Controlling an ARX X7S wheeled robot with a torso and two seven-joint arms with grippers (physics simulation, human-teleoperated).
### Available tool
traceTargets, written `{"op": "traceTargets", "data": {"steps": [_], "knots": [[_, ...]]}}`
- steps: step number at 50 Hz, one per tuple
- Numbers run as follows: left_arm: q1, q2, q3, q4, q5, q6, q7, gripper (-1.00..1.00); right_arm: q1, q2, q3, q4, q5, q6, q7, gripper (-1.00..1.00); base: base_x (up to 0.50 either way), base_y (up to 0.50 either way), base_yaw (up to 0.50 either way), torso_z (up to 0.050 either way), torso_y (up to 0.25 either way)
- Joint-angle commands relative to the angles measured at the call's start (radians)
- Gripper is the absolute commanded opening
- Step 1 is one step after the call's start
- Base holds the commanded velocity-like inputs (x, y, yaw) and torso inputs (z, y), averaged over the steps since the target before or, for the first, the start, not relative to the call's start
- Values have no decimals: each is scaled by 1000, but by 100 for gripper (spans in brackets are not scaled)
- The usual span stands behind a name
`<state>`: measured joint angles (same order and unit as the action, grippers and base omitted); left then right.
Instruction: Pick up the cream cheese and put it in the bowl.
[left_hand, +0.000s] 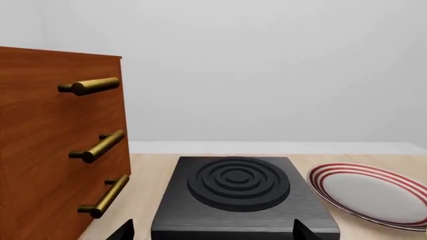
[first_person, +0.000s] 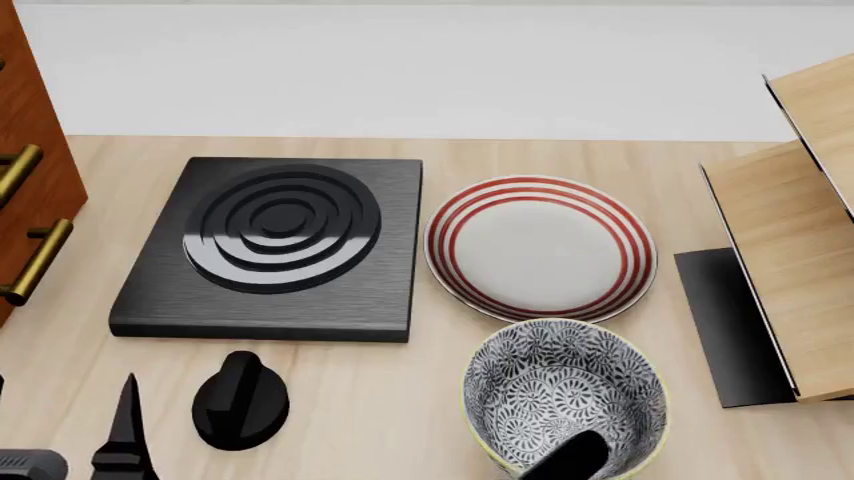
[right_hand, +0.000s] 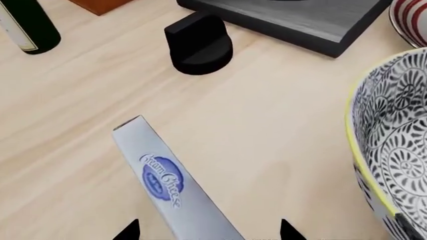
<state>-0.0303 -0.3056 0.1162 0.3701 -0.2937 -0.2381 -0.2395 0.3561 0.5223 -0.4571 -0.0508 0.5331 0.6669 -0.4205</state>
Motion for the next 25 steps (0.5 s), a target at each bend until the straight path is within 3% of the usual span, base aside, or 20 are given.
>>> {"op": "traceTargets", "data": {"steps": [1,25], "knots": [[1,-3,1,-10,-3,10,-1,100,14,-21,-41,43,-30,-11,-9,100,0,0,0,0,0],[5,-12,0,-13,-10,21,-7,100,33,-38,-82,81,-59,-13,-9,100,0,0,0,0,0]]}}
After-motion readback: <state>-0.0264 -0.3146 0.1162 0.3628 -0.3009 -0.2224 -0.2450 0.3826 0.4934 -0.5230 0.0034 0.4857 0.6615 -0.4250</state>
